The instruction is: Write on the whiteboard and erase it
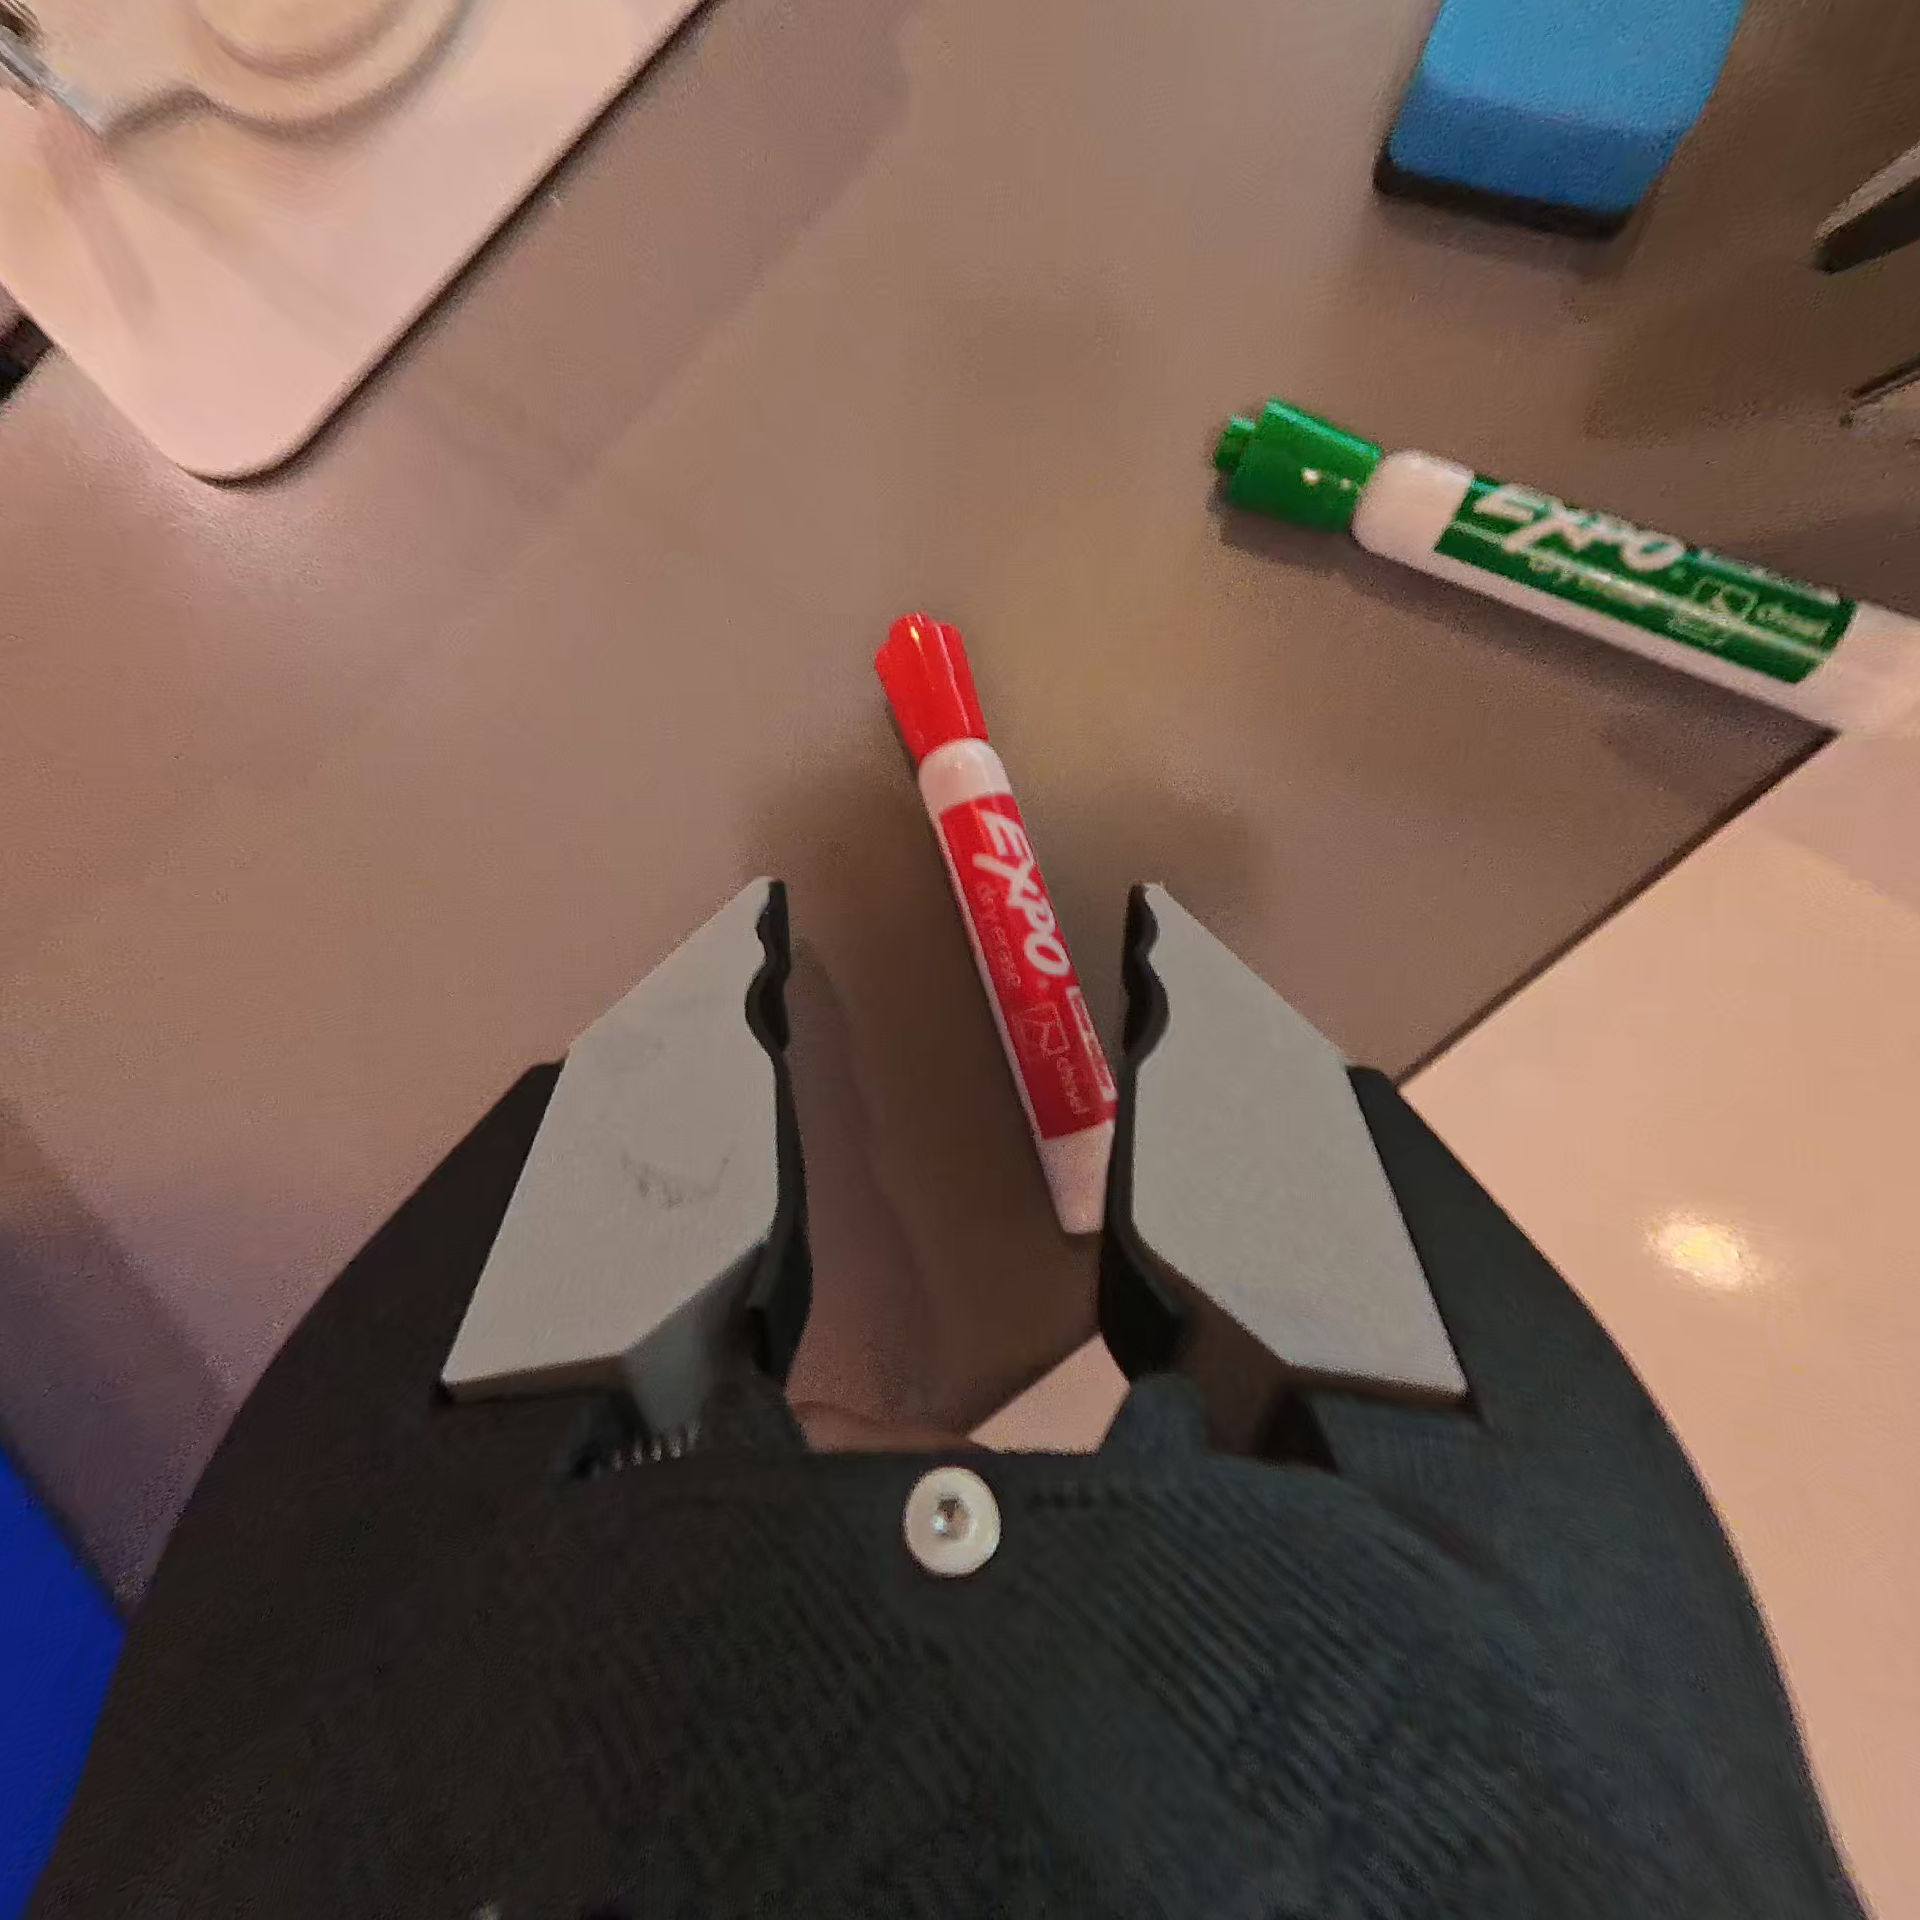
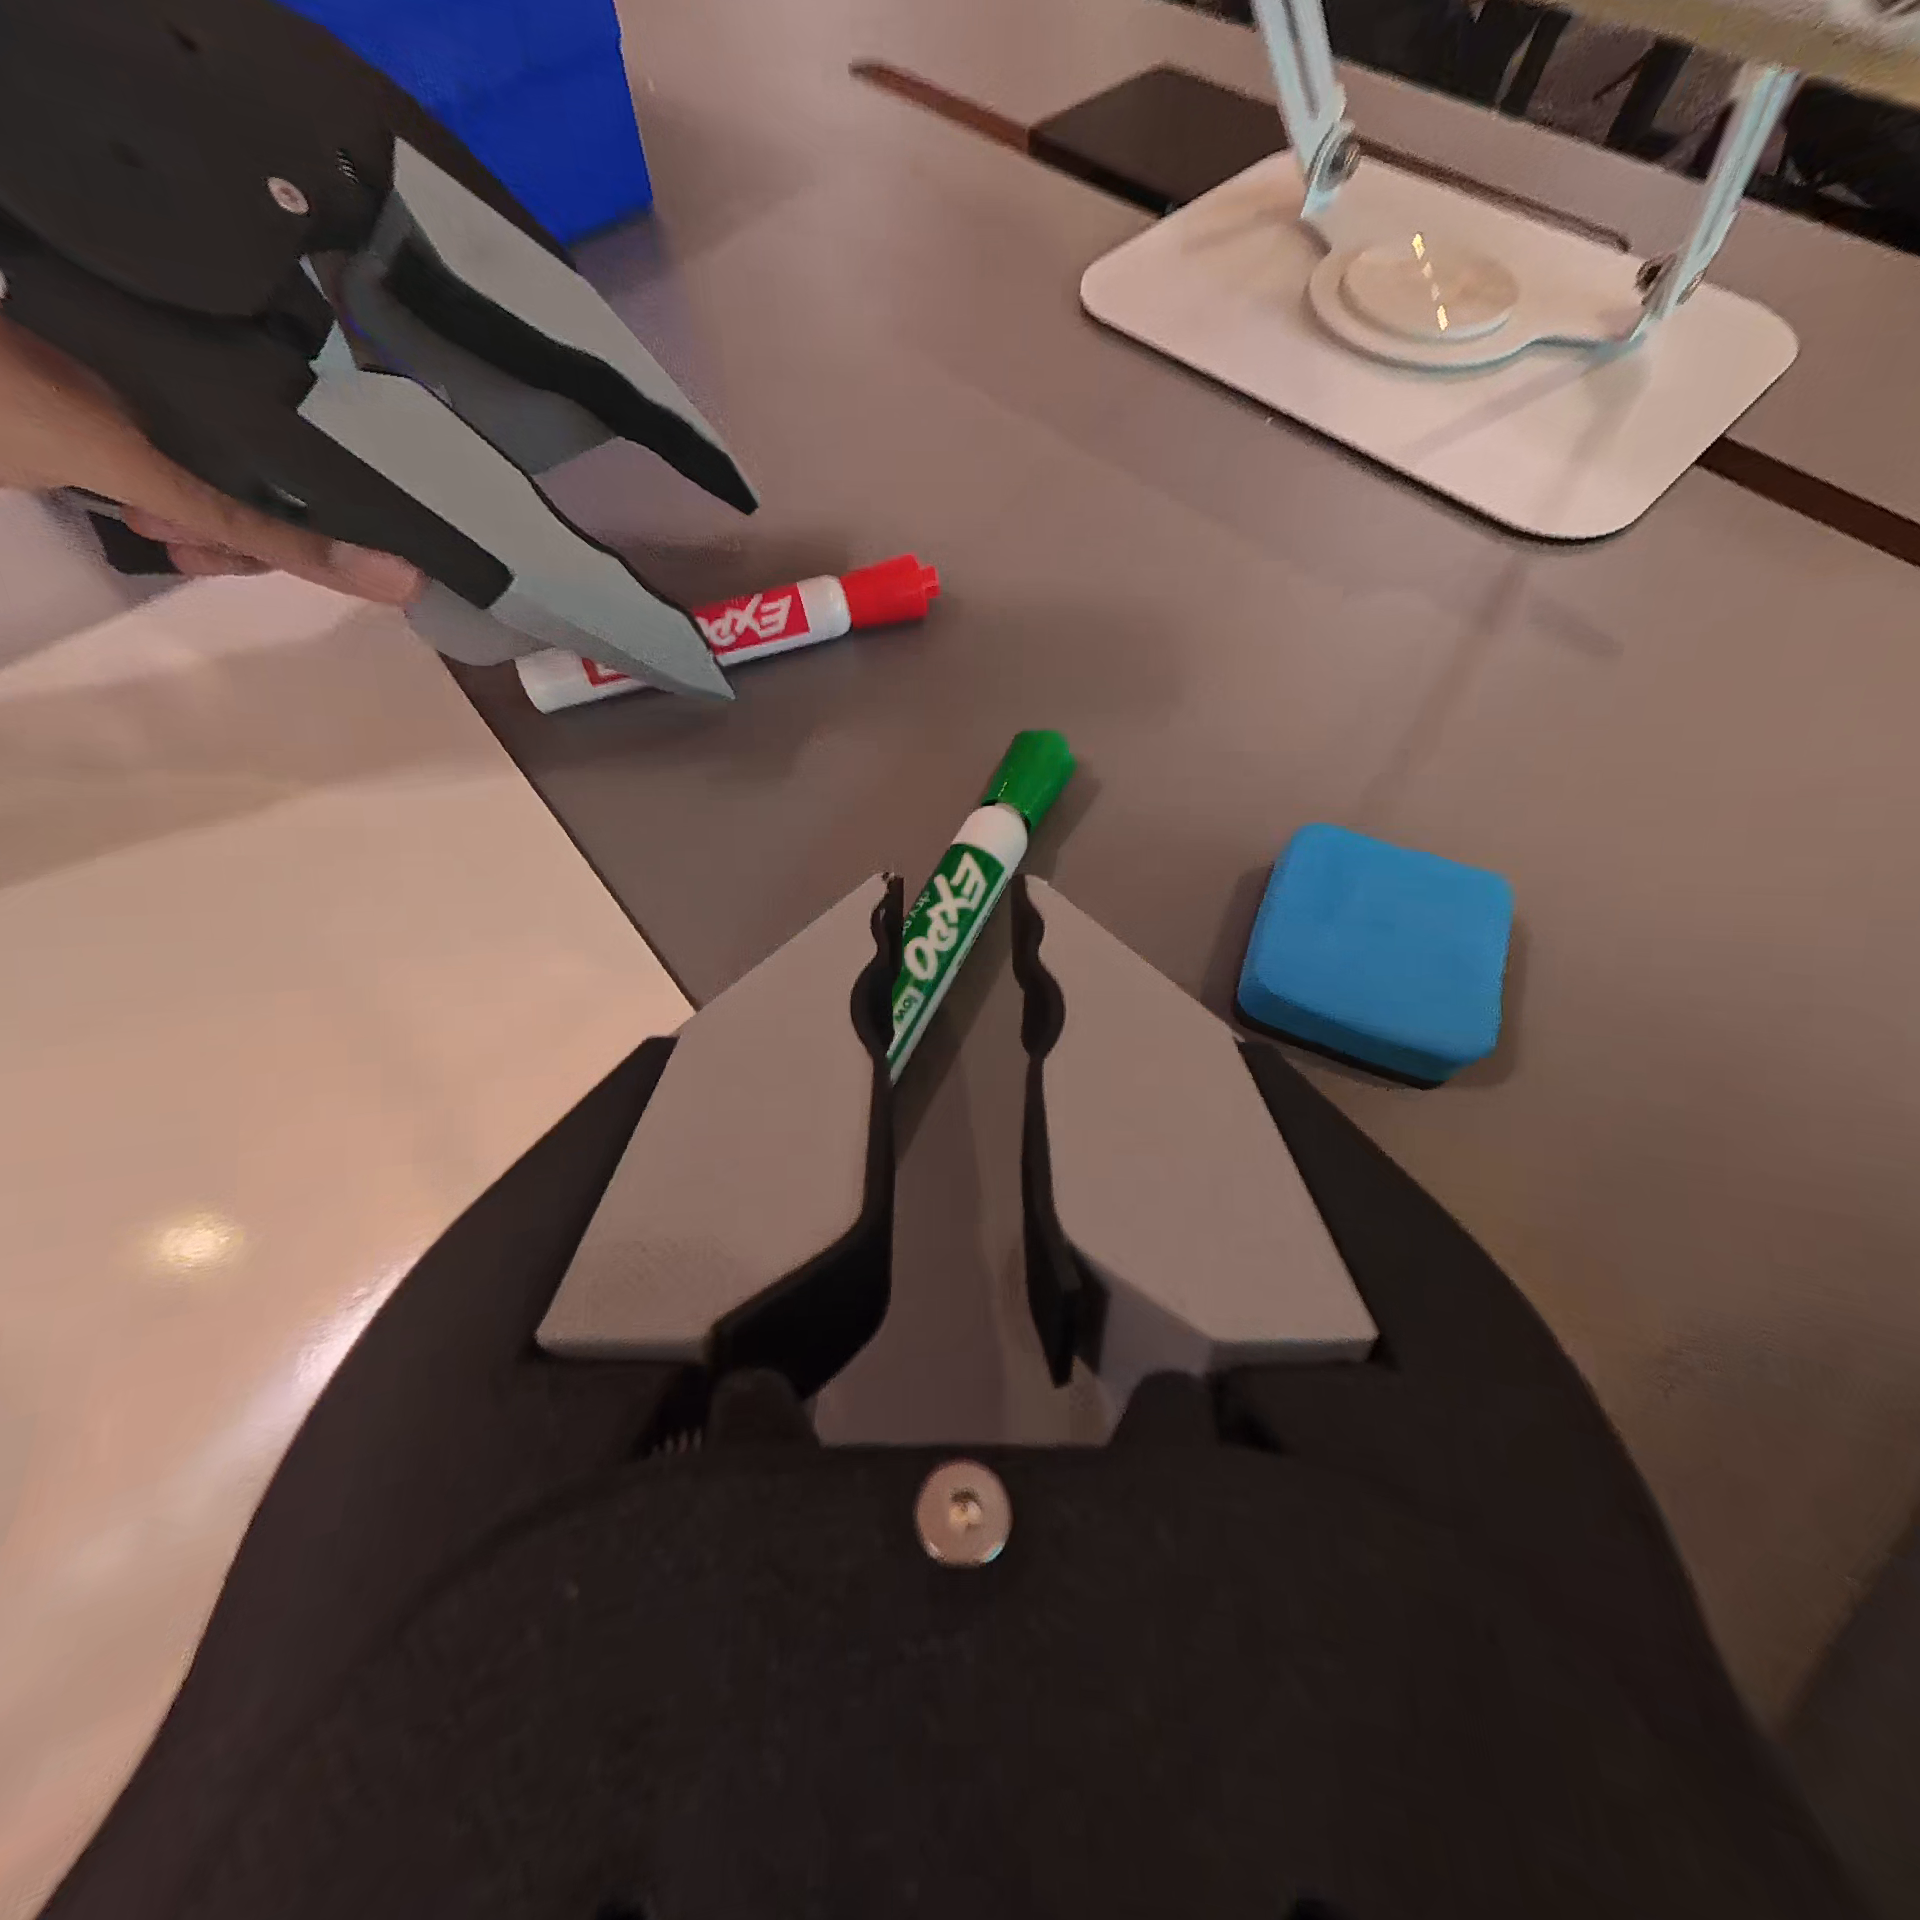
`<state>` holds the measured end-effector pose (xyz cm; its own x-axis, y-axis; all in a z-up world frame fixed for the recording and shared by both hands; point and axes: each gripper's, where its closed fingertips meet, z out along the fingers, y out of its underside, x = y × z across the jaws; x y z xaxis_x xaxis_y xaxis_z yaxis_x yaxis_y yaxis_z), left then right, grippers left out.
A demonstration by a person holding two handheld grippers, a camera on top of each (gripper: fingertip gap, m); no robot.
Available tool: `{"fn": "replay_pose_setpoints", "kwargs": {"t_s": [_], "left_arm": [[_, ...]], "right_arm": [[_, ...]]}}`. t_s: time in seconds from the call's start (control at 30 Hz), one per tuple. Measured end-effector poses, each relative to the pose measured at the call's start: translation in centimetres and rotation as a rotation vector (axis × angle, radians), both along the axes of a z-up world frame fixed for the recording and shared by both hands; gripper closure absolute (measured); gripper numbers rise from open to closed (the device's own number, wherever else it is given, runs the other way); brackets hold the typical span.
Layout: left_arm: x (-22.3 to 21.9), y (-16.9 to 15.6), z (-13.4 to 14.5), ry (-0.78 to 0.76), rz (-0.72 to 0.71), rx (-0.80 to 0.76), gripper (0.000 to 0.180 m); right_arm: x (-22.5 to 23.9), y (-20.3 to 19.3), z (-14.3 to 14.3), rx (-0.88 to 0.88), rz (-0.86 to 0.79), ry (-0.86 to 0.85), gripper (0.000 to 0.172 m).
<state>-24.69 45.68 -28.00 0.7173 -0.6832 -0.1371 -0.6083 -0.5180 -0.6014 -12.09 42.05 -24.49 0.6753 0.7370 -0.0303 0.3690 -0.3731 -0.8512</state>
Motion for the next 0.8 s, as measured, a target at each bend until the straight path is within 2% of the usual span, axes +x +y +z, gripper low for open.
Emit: {"fn": "replay_pose_setpoints", "kwargs": {"t_s": [0.07, 0.1, 0.13, 0.17, 0.27, 0.33, 0.6, 0.7, 0.8], "left_arm": [[0.2, -0.4, -1.0, -0.018, -0.006, -0.011, 0.121], [0.2, -0.4, -1.1, -0.021, -0.016, -0.001, 0.134], [0.2, -0.4, -1.2, -0.015, -0.033, 0.001, 0.16], [0.1, -0.5, -1.2, 0.001, -0.049, 0.004, 0.164], [-0.4, -1.1, -1.1, 0.057, -0.098, 0.024, 0.164], [-0.5, -1.5, -0.6, 0.043, -0.117, 0.055, 0.164], [2.7, -5.7, 4.4, -0.339, -0.321, 0.04, 0.164], [3.1, -6.9, 6.5, -0.526, -0.371, 0.008, 0.164], [3.2, -8.2, 8.0, -0.619, -0.442, 0.023, 0.164]], "right_arm": [[-0.4, 0.0, -0.9, -0.011, 0.001, -0.032, 0.153], [-0.6, -0.1, -1.2, -0.017, 0.002, -0.039, 0.154], [-0.8, -0.1, -1.4, -0.022, 0.006, -0.043, 0.154], [-1.0, -0.2, -1.6, -0.022, 0.009, -0.046, 0.154], [-1.3, -0.1, -1.6, -0.001, 0.011, -0.041, 0.155], [-1.9, -0.4, -1.5, -0.002, 0.032, -0.018, 0.154], [-4.6, -2.4, -0.7, -0.012, 0.185, 0.09, 0.142], [-5.1, -3.2, 0.6, -0.025, 0.237, 0.194, 0.138], [-5.8, -4.3, 3.0, -0.035, 0.296, 0.36, 0.133]]}}
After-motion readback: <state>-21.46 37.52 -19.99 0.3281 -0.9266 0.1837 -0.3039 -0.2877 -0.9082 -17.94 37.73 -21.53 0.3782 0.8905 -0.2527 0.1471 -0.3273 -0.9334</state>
